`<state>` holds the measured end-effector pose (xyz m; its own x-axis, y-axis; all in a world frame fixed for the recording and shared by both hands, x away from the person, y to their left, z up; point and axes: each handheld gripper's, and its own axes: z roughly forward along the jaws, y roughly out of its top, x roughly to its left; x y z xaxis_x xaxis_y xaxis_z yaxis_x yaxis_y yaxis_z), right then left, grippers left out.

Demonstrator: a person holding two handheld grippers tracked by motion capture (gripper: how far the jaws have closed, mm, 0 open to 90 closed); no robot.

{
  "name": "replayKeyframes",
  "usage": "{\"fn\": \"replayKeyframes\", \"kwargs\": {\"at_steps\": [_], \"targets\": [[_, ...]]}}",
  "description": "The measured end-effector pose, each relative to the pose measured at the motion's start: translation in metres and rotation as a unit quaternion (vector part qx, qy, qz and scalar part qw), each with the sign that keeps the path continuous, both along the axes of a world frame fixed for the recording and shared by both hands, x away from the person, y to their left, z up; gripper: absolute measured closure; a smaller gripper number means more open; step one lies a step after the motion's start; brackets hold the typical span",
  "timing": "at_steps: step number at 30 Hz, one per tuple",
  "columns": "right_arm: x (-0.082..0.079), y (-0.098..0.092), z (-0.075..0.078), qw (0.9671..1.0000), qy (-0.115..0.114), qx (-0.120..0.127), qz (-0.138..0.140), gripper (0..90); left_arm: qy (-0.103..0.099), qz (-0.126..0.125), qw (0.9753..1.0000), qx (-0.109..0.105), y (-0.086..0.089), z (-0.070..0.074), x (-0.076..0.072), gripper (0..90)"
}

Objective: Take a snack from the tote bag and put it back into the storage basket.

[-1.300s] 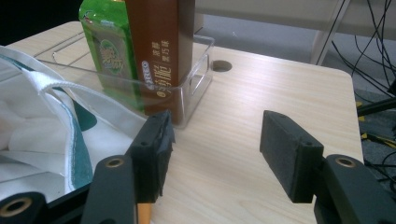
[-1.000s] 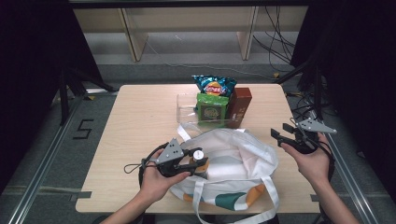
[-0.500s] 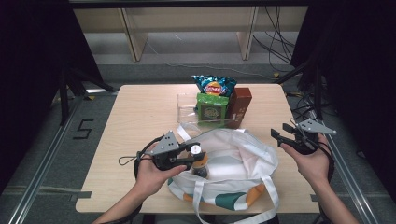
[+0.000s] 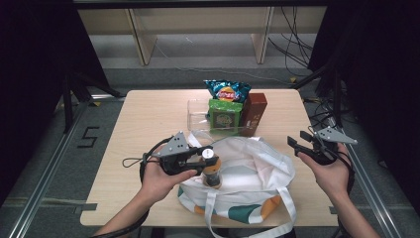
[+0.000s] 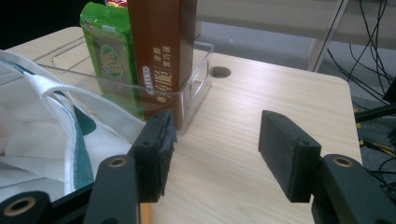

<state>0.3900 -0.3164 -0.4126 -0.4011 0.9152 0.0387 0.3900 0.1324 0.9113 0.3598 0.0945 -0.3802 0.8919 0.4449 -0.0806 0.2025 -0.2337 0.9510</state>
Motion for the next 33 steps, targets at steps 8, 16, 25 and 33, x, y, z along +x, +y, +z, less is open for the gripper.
{"fn": "replayKeyframes", "kwargs": {"at_steps": [8, 16, 25, 33], "targets": [[0.001, -0.002, 0.000, 1.0000, 0.000, -0.004, -0.001, 45.8, 0.002, 0.008, 0.9999, -0.012, 0.004, 0.012, 0.006, 58.8], [0.001, -0.003, -0.001, 1.0000, -0.001, -0.006, -0.004, 45.7, -0.004, 0.005, 0.9999, -0.013, 0.004, 0.024, 0.008, 58.9], [0.001, -0.004, -0.001, 1.0000, -0.003, -0.005, -0.007, 45.8, -0.007, 0.005, 0.9997, -0.021, 0.004, 0.037, 0.011, 58.9], [0.000, -0.003, -0.002, 0.9999, 0.000, -0.003, -0.010, 45.8, -0.010, 0.007, 0.9994, -0.032, 0.006, 0.045, 0.014, 58.9]]}}
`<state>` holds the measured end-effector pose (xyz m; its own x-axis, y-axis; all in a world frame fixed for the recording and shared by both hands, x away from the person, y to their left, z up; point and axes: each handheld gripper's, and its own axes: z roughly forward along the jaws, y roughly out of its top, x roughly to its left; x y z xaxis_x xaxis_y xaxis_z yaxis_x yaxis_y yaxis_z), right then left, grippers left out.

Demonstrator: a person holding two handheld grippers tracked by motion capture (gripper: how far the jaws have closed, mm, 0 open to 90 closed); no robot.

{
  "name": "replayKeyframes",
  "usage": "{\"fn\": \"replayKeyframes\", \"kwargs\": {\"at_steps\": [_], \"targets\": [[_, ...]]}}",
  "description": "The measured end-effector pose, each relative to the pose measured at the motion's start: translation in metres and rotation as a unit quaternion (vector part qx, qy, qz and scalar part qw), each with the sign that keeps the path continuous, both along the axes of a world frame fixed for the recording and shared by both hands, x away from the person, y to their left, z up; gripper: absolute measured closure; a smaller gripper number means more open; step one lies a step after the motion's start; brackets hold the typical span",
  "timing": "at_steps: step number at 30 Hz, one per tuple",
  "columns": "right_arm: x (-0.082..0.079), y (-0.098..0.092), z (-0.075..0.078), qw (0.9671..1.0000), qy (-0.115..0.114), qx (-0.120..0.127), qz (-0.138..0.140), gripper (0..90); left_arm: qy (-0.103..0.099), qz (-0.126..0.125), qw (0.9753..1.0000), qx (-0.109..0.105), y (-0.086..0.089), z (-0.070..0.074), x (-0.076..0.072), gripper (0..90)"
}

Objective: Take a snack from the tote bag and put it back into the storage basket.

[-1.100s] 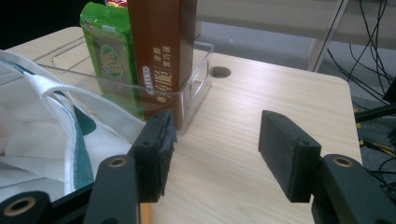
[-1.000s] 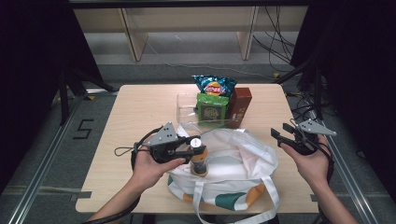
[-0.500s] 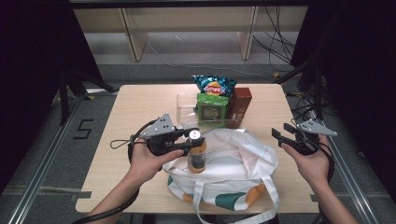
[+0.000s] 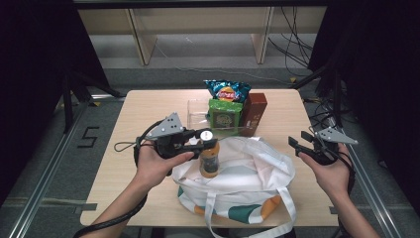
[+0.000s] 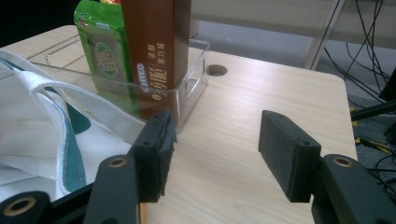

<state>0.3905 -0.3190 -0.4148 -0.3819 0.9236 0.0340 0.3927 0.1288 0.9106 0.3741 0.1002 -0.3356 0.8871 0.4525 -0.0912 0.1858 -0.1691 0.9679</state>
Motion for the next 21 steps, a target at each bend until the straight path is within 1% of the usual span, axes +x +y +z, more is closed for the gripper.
{"fn": "replayKeyframes", "kwargs": {"at_steps": [1, 2, 3, 4, 6, 7, 10, 11, 12, 13, 14, 17, 18, 20, 21], "targets": [[0.001, 0.000, -0.001, 1.0000, -0.008, -0.002, -0.003, 45.8, 0.000, 0.000, 1.0000, 0.001, 0.001, 0.001, 0.001, 58.9], [0.002, -0.001, -0.001, 1.0000, -0.005, -0.004, 0.007, 45.8, -0.002, 0.001, 1.0000, 0.000, 0.001, 0.003, 0.001, 58.9], [0.001, -0.001, -0.001, 0.9999, 0.001, -0.009, 0.008, 45.8, -0.003, 0.001, 1.0000, 0.001, 0.001, 0.004, 0.001, 58.9], [0.001, -0.002, -0.001, 0.9999, -0.003, -0.011, 0.006, 45.8, -0.003, 0.001, 1.0000, 0.000, 0.001, 0.005, 0.001, 58.9], [0.001, -0.002, -0.001, 0.9999, -0.001, -0.014, 0.010, 45.8, -0.004, 0.002, 1.0000, 0.001, 0.001, 0.008, 0.003, 58.9], [0.000, -0.001, -0.001, 0.9999, 0.003, -0.013, 0.008, 45.8, -0.004, 0.001, 1.0000, -0.002, 0.002, 0.009, 0.003, 58.9], [0.000, 0.000, -0.001, 1.0000, 0.003, -0.004, 0.008, 45.8, -0.008, 0.001, 1.0000, -0.003, 0.002, 0.013, 0.004, 58.9], [0.000, -0.001, -0.001, 0.9999, 0.003, -0.009, 0.004, 45.8, -0.010, 0.001, 0.9999, -0.003, 0.002, 0.015, 0.005, 58.9], [0.002, -0.003, -0.001, 0.9998, -0.004, -0.017, 0.012, 45.8, -0.010, 0.001, 0.9999, -0.003, 0.002, 0.016, 0.005, 58.9], [0.002, -0.003, -0.001, 0.9998, -0.003, -0.017, 0.013, 45.8, -0.010, 0.001, 0.9999, -0.004, 0.002, 0.017, 0.006, 58.9], [0.002, -0.001, -0.001, 0.9999, -0.002, -0.009, 0.011, 45.8, -0.011, 0.001, 0.9999, -0.004, 0.002, 0.019, 0.006, 58.9], [0.002, -0.001, -0.001, 0.9999, -0.002, -0.010, 0.012, 45.8, -0.014, 0.000, 0.9999, -0.005, 0.001, 0.022, 0.008, 58.9], [0.000, 0.001, -0.001, 1.0000, 0.005, -0.001, 0.008, 45.8, -0.013, 0.000, 0.9999, -0.004, 0.001, 0.023, 0.008, 58.9], [0.000, 0.001, -0.001, 1.0000, 0.006, 0.000, 0.007, 45.8, -0.014, 0.001, 0.9999, -0.005, 0.001, 0.024, 0.008, 58.9], [0.000, 0.001, -0.001, 1.0000, 0.005, -0.002, 0.003, 45.8, -0.015, 0.001, 0.9999, -0.007, 0.001, 0.026, 0.009, 58.9]]}}
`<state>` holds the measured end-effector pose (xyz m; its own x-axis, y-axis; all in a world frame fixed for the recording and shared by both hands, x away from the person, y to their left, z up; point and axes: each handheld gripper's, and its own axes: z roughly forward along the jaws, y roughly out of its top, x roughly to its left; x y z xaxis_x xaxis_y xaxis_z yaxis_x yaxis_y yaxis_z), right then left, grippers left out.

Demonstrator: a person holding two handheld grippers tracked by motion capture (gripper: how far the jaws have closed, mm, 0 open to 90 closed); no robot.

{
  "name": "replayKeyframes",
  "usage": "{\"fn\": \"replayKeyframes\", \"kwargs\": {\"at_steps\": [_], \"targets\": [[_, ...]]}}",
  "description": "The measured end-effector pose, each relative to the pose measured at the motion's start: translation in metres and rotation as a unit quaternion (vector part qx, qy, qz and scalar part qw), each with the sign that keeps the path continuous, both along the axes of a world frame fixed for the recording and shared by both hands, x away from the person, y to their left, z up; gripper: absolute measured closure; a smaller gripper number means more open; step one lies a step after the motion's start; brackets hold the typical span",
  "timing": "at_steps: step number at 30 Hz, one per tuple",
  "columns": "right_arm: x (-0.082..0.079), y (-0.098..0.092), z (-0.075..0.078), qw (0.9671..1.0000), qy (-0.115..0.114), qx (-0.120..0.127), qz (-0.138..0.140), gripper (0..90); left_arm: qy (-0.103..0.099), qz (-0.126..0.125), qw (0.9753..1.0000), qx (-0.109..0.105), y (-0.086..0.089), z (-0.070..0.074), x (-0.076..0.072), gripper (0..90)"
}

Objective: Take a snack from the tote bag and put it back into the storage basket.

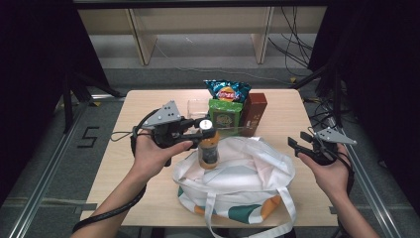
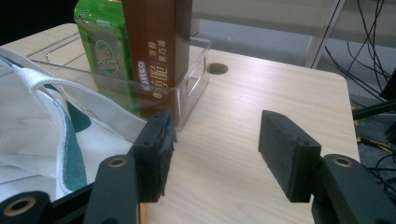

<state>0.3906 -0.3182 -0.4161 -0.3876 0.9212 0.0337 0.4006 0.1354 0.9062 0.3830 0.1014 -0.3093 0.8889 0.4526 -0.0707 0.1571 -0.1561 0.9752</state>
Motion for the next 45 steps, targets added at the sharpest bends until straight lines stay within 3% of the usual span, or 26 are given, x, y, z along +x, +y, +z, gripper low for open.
{"fn": "replayKeyframes", "kwargs": {"at_steps": [3, 5, 8, 9, 10, 12, 16, 18, 23, 27, 28, 33, 36, 40, 42, 45], "targets": [[-0.001, 0.001, 0.000, 1.0000, 0.003, 0.004, 0.004, 45.8, -0.002, 0.001, 1.0000, -0.002, 0.000, 0.003, 0.001, 58.9], [0.002, -0.001, -0.001, 0.9999, -0.011, -0.002, 0.009, 45.8, -0.003, 0.002, 1.0000, -0.002, 0.001, 0.006, 0.001, 58.9], [0.001, -0.001, -0.001, 0.9999, -0.006, -0.008, 0.011, 45.7, -0.011, 0.002, 0.9999, -0.006, 0.001, 0.009, 0.002, 58.9], [0.000, 0.001, -0.001, 1.0000, 0.000, 0.007, 0.002, 45.7, -0.011, 0.003, 0.9999, -0.006, 0.001, 0.010, 0.003, 58.9], [0.000, 0.001, -0.001, 1.0000, -0.002, 0.007, 0.002, 45.8, -0.012, 0.004, 0.9999, -0.007, 0.002, 0.011, 0.003, 58.9], [0.002, -0.003, 0.000, 0.9998, -0.008, -0.013, 0.008, 45.7, -0.013, 0.004, 0.9999, -0.007, 0.003, 0.013, 0.005, 58.9], [0.002, -0.005, 0.000, 0.9997, -0.010, -0.022, 0.009, 45.8, -0.015, 0.004, 0.9998, -0.008, 0.003, 0.018, 0.008, 58.9], [0.001, -0.002, -0.001, 0.9999, -0.005, -0.007, -0.008, 45.7, -0.016, 0.005, 0.9998, -0.010, 0.003, 0.019, 0.009, 58.9], [0.001, -0.003, -0.002, 0.9999, -0.008, -0.014, -0.001, 45.8, -0.021, 0.002, 0.9997, -0.012, 0.003, 0.025, 0.012, 58.9], [0.001, 0.001, -0.002, 1.0000, 0.001, 0.008, 0.000, 45.8, -0.024, 0.000, 0.9996, -0.015, 0.003, 0.027, 0.015, 58.9], [0.002, -0.001, -0.003, 1.0000, 0.000, -0.008, 0.003, 45.8, -0.025, 0.000, 0.9996, -0.015, 0.003, 0.027, 0.016, 58.9], [0.002, -0.004, -0.003, 0.9998, -0.005, -0.020, 0.001, 45.8, -0.027, 0.003, 0.9995, -0.019, 0.005, 0.029, 0.020, 58.9], [0.002, -0.003, -0.003, 0.9999, -0.002, -0.009, 0.005, 45.8, -0.028, 0.004, 0.9994, -0.022, 0.005, 0.031, 0.021, 58.9], [0.002, -0.002, -0.005, 0.9998, -0.013, -0.011, -0.005, 45.8, -0.029, 0.004, 0.9993, -0.021, 0.006, 0.033, 0.023, 58.9], [0.002, -0.004, -0.004, 0.9997, -0.006, -0.025, 0.007, 45.8, -0.030, 0.004, 0.9993, -0.020, 0.006, 0.034, 0.024, 58.9], [0.001, -0.002, -0.005, 0.9999, -0.005, -0.014, 0.003, 45.8, -0.031, 0.004, 0.9993, -0.020, 0.007, 0.034, 0.026, 58.9]]}}
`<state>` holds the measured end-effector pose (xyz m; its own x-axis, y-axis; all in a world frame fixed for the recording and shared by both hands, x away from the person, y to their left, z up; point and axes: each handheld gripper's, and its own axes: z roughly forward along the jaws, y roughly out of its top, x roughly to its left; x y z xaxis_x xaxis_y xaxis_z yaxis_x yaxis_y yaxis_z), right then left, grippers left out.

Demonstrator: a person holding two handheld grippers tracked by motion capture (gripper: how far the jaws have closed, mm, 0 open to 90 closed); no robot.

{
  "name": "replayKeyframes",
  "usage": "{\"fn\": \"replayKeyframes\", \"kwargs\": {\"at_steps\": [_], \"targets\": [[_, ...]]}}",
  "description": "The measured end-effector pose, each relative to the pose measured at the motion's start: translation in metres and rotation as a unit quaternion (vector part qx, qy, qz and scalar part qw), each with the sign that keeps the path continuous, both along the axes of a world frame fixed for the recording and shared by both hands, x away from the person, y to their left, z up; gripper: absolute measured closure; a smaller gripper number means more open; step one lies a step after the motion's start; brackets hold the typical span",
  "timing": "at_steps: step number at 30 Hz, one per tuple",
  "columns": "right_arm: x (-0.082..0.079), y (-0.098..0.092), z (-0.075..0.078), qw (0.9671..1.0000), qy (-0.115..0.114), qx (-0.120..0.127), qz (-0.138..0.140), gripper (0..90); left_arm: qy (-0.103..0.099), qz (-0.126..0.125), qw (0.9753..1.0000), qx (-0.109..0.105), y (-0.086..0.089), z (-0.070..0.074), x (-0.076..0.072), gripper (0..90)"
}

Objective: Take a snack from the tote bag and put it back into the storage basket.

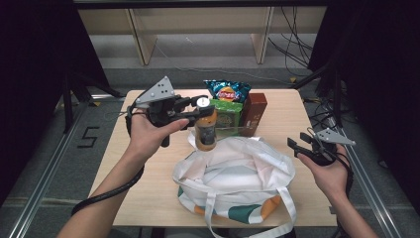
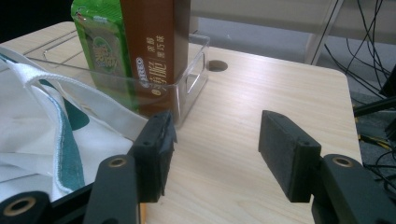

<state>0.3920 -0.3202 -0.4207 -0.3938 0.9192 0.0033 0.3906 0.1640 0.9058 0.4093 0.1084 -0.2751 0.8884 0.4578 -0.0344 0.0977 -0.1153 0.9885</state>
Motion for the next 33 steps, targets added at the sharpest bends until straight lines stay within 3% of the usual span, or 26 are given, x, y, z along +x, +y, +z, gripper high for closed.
{"fn": "replayKeyframes", "kwargs": {"at_steps": [5, 6, 8, 11, 22, 23, 28, 30, 33], "targets": [[-0.001, 0.000, -0.001, 0.9999, -0.005, 0.004, -0.009, 45.8, -0.001, 0.000, 1.0000, -0.002, 0.000, 0.001, 0.001, 58.9], [-0.001, 0.002, -0.001, 0.9998, -0.003, 0.018, -0.011, 45.8, -0.001, 0.000, 1.0000, -0.002, 0.000, 0.002, 0.002, 58.9], [-0.001, -0.001, -0.001, 1.0000, -0.004, 0.001, -0.009, 45.8, -0.001, -0.001, 1.0000, -0.003, 0.000, 0.003, 0.002, 58.9], [-0.001, 0.000, 0.000, 1.0000, 0.005, 0.002, -0.005, 45.8, -0.003, -0.001, 1.0000, -0.006, 0.000, 0.005, 0.003, 58.9], [0.000, -0.003, 0.000, 1.0000, 0.002, -0.004, 0.002, 45.8, -0.010, 0.002, 0.9999, -0.004, 0.002, 0.004, 0.007, 58.9], [-0.002, -0.001, 0.000, 0.9999, 0.012, 0.006, -0.007, 45.8, -0.010, 0.002, 0.9999, -0.004, 0.002, 0.004, 0.008, 58.9], [-0.002, -0.001, 0.000, 0.9999, 0.011, 0.005, -0.007, 45.8, -0.015, 0.004, 0.9999, -0.006, 0.004, 0.002, 0.010, 58.9], [0.000, -0.004, -0.001, 0.9999, -0.004, -0.011, 0.004, 45.8, -0.015, 0.004, 0.9999, -0.006, 0.005, 0.001, 0.011, 58.9], [0.000, -0.003, -0.001, 0.9999, -0.005, -0.010, 0.001, 45.8, -0.013, 0.002, 0.9999, -0.008, 0.006, 0.001, 0.014, 58.9]]}}
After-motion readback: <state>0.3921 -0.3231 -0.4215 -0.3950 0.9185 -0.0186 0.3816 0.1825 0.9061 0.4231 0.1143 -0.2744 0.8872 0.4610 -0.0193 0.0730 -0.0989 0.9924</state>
